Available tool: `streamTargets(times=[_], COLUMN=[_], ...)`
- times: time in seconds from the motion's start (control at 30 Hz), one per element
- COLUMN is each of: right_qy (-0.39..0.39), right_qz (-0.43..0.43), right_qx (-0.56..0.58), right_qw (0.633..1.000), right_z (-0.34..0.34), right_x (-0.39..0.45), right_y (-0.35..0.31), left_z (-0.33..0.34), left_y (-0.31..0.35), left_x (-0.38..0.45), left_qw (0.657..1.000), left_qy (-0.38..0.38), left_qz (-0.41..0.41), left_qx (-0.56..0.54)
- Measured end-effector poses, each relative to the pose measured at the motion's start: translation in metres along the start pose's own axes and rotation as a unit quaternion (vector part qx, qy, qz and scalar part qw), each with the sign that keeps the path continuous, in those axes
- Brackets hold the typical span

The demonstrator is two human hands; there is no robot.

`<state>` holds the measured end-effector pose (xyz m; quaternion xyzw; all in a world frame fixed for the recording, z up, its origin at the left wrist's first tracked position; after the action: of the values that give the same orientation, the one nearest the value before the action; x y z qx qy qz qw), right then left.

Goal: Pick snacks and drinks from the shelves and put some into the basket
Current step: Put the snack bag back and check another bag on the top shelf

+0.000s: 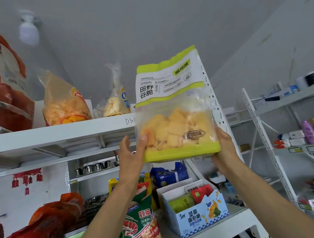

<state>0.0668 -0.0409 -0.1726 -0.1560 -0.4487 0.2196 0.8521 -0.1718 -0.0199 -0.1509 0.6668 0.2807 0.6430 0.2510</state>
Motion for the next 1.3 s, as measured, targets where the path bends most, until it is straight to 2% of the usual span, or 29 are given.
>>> streamTargets(times=[0.1,0.17,0.3,0.43,0.5,0.67,0.87,1.0,1.07,1.2,1.3], right_qy=[-0.006,-0.015,-0.022,-0.004,-0.019,-0.05,-0.058,-0.132,-0.169,-0.186,-0.191], right_qz=[0.031,0.043,0.079,0.116,0.12,0.101,0.105,0.095,0.108,0.137,0.109], right_qx=[0.012,0.01,0.045,-0.017,-0.061,-0.126,-0.13,-0.121,-0.111,-0.058,-0.013], right_qw=[0.999,0.999,0.996,0.993,0.991,0.986,0.984,0.979,0.974,0.971,0.975], right_z=[-0.005,-0.005,0.004,0.008,0.008,0.008,0.012,0.016,0.015,0.013,0.019], right_x=[0.002,0.003,0.005,0.008,0.008,0.004,0.008,0.012,0.015,0.028,0.037], right_y=[0.006,0.01,0.006,0.003,0.002,0.009,0.007,0.001,-0.008,-0.023,-0.03], left_z=[-0.002,-0.001,0.001,-0.001,0.0,0.004,0.004,0.002,-0.001,-0.003,0.0], left_y=[0.0,0.001,-0.003,-0.007,-0.005,-0.001,-0.008,-0.011,-0.004,0.018,0.041], left_x=[-0.005,-0.01,-0.012,-0.014,-0.017,-0.021,-0.016,-0.01,-0.006,0.009,0.027], left_qw=[0.98,0.968,0.982,0.993,0.993,0.993,0.992,0.989,0.985,0.982,0.98], left_qy=[-0.171,-0.219,-0.138,-0.071,-0.05,-0.045,-0.036,-0.028,-0.049,-0.091,-0.103], left_qz=[-0.071,-0.074,-0.02,0.064,0.085,0.095,0.093,0.086,0.076,0.101,0.123], left_qx=[-0.067,-0.099,-0.126,-0.075,-0.056,-0.058,-0.078,-0.12,-0.145,-0.135,-0.117])
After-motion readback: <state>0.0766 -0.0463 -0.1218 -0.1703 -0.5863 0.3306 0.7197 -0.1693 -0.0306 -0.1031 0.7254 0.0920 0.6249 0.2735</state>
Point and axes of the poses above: each hand's wrist, its own x-axis towards the middle knuckle, its own z-axis out of the palm, y = z × x, the point moved 1 cm from there along x, towards the middle knuckle, and after that the axes turned 3 degrees about -z, right-handed, at the moved point
